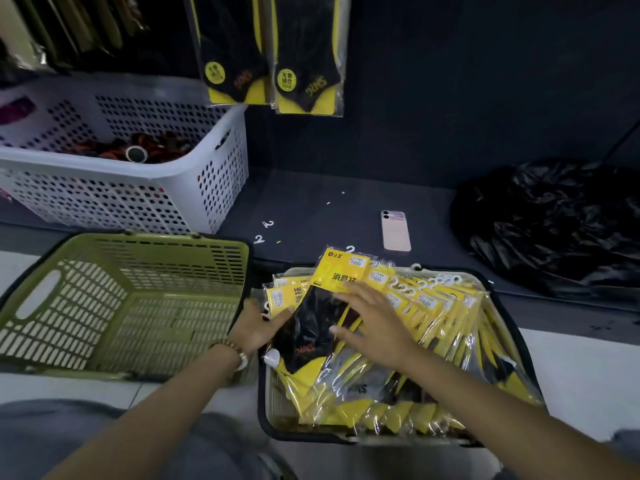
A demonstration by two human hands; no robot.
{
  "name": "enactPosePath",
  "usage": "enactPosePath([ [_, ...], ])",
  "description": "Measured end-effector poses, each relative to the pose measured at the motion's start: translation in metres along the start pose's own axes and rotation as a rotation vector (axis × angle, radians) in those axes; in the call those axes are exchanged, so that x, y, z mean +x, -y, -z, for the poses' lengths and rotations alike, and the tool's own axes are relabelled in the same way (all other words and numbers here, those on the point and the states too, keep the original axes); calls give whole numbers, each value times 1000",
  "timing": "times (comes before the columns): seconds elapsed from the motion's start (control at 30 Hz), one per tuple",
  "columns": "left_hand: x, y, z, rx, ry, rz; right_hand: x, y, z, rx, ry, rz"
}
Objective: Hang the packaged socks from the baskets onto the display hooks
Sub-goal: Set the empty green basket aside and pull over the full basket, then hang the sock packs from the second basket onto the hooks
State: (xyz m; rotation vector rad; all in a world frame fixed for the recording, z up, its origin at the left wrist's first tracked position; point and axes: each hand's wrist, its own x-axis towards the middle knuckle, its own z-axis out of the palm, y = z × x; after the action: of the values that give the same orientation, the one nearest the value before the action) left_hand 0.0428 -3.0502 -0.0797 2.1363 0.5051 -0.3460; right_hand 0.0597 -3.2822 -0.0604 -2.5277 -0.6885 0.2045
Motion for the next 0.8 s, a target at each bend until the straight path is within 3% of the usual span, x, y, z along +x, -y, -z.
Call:
enactPosePath([
  [0.1,-3,-14,2,140,-198,-286,-5,-10,25,43,-194,-129],
  [0.2,-6,-24,-11,168,-46,-441,-10,-22,46,132,-275,-380],
  [0.27,-5,-25,-23,197,72,-431,-11,-28,55,212,-220,-556],
  [0.33,0,-25,-30,275,85,-387,-12,-32,60,221,-121,-650],
  [0.47,7,-34,-29,173,98,-293,-16,-32,62,249,-90,-613],
  [0.67,3,-41,-40,178,209,-314,-19,-21,55,392,-185,-526],
  [0.8,2,-46,-45,129,254,-303,-21,-8,52,597,-145,-529],
])
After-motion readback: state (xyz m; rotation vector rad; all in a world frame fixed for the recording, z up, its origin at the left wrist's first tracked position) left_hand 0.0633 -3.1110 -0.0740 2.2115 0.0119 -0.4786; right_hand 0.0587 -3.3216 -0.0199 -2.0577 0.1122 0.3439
